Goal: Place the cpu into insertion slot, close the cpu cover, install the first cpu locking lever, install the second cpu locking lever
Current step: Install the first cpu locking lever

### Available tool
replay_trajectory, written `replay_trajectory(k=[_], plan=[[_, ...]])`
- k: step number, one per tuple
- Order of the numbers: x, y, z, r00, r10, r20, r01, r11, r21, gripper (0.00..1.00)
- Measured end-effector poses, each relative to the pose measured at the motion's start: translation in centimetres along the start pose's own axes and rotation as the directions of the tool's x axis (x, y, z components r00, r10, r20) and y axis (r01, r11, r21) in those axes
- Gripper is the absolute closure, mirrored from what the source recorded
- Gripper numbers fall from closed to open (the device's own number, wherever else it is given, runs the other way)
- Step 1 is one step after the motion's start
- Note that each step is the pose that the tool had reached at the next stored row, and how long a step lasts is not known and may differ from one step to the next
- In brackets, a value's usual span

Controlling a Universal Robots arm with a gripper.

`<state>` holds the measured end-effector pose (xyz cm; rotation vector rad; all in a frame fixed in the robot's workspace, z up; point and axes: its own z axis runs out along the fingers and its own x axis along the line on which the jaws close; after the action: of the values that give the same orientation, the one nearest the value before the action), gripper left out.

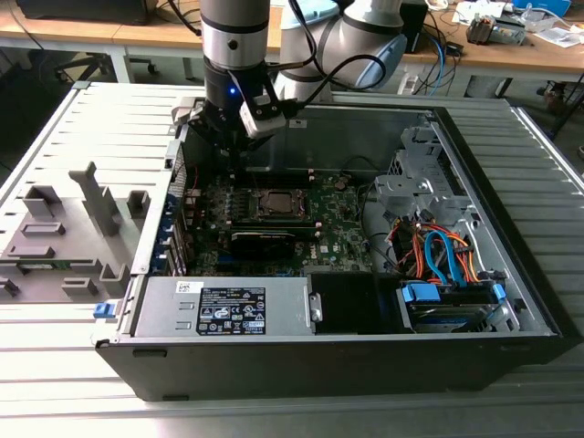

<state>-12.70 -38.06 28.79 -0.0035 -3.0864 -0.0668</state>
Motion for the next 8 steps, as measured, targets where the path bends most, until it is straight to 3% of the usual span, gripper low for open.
replay_trajectory(k=[8], plan=[[-0.01,0.40,0.08,1.0000,-0.006,-0.0003,0.006,1.0000,0.0004,0.89]])
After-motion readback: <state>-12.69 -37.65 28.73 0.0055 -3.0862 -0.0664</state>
